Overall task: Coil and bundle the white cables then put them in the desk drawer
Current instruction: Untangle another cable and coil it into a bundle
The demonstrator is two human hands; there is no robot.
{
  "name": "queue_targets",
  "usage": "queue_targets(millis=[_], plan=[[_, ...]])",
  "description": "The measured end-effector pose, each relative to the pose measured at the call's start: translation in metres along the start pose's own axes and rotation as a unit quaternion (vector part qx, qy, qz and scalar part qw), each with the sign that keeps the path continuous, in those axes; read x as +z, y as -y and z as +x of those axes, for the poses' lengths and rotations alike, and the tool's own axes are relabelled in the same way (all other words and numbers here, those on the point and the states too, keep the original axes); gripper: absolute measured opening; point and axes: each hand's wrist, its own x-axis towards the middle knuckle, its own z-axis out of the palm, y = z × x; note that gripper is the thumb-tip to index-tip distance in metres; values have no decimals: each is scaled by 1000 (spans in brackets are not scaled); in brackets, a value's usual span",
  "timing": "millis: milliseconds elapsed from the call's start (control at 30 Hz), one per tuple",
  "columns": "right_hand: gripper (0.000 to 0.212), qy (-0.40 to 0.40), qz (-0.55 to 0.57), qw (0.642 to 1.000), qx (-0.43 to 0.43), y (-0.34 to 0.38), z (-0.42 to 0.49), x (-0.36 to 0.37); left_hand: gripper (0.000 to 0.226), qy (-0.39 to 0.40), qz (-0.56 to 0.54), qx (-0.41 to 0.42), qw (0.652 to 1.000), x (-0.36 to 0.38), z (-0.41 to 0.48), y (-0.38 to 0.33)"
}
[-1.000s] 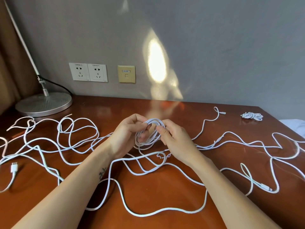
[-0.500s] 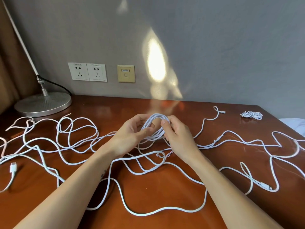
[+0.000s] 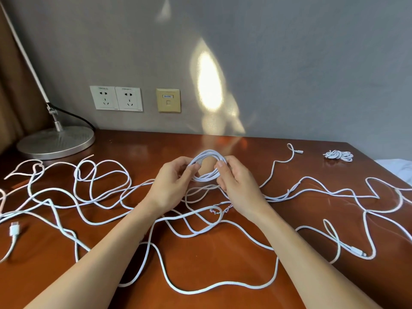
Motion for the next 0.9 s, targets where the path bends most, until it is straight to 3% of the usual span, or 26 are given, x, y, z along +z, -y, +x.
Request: queue_targets(millis=[100,267,467,600,700,900], plan=[[33,5,1,1000,4,-1,1,0,19,-22,81,32,996,-3,-1,-1],[28,-24,13,1000,-4,-3,0,-2,16,-46,124,59,989,-8,-2,-3],[18,-107,-27,994,-25,-10,4,-3,19,-2,163,87,983,-10,-2,-1],[16,-154,-34,987,-37,-15,6,-9,22,24,159,105,981,-8,-3,-4],[11,-166,-59,984,-22,-19,8,-12,21,-1,121,96,988,-6,-3,-5],[9,-116,-106,987,-13,-19,8,-9,18,-61,58,41,996,-8,-1,-6]])
